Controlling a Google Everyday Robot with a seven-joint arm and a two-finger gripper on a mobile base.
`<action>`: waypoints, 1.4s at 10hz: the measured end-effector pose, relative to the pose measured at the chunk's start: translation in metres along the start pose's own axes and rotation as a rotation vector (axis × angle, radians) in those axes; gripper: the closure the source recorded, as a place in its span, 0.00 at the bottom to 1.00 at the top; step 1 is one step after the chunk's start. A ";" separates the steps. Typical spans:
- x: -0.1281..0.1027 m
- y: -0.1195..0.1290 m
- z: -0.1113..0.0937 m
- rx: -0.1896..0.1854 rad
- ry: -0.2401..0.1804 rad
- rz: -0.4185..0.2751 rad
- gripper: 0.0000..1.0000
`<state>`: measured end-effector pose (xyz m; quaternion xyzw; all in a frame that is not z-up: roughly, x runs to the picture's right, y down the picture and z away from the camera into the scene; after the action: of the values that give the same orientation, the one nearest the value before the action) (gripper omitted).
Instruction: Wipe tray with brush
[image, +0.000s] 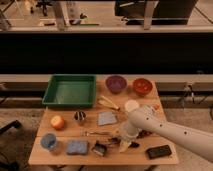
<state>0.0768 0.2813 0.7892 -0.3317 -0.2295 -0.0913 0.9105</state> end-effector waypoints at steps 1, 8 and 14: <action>0.000 0.000 -0.002 0.006 0.008 -0.008 0.76; 0.004 0.001 -0.016 0.035 0.013 -0.009 1.00; -0.003 0.008 -0.043 0.072 0.042 -0.014 1.00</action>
<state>0.0916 0.2596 0.7547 -0.2952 -0.2159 -0.0962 0.9258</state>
